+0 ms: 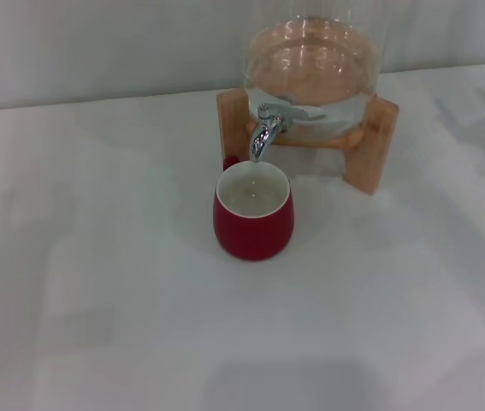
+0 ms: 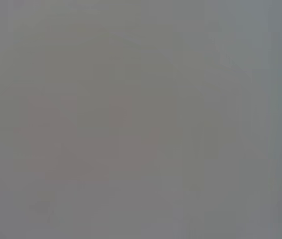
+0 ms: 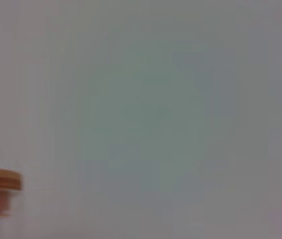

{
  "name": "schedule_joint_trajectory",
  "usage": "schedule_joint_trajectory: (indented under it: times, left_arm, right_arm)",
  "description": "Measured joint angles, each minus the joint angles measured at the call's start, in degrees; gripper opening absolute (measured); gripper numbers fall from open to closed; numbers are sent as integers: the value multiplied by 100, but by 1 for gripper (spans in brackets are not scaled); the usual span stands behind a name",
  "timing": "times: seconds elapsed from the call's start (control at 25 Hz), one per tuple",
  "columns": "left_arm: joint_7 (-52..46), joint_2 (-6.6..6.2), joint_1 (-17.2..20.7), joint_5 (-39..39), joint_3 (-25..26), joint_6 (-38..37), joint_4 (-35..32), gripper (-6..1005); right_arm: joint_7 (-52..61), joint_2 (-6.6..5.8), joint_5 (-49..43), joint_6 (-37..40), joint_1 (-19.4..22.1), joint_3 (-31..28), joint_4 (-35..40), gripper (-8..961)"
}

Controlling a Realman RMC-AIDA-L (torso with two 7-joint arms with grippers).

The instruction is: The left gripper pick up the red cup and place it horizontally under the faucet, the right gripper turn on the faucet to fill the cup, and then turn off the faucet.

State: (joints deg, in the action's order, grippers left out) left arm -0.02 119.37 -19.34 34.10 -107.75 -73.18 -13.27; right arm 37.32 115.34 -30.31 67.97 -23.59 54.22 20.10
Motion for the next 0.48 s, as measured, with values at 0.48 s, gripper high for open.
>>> schedule_joint_trajectory:
  times: [0.48]
  left_arm:
    - [-75, 32, -107, 706, -27, -65, -41, 869]
  right_arm:
    - [-884, 22, 830, -105, -282, -139, -342, 827]
